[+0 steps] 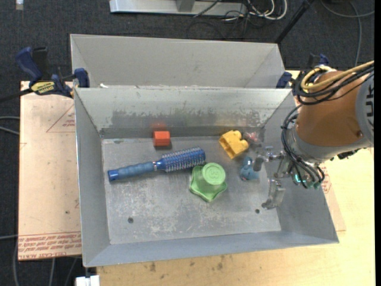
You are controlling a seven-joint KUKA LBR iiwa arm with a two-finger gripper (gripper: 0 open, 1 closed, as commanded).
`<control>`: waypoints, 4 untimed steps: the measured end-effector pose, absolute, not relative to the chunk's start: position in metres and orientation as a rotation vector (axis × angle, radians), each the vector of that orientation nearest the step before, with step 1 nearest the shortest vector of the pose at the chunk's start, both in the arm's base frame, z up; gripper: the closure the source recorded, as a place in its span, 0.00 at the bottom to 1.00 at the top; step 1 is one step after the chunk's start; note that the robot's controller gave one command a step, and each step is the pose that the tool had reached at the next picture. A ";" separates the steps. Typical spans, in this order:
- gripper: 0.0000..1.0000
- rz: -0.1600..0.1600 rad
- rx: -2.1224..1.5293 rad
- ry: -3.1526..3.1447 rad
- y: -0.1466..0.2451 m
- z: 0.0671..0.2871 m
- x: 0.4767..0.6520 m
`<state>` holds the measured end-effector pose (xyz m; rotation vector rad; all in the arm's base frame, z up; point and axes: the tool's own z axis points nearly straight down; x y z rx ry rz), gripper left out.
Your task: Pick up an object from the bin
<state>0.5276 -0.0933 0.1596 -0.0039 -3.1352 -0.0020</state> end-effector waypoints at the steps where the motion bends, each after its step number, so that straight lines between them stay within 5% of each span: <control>1: 0.00 0.001 0.112 -3.143 -0.128 0.110 0.587; 2: 0.00 0.000 0.291 -3.134 -0.118 0.121 0.615; 3: 0.00 -0.003 1.135 -2.930 -0.118 0.075 0.602; 4: 1.00 -0.003 1.133 -2.932 -0.118 0.076 0.602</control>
Offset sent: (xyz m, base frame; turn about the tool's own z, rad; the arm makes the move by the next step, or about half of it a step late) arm 0.0576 -0.0337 -0.0463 -0.0766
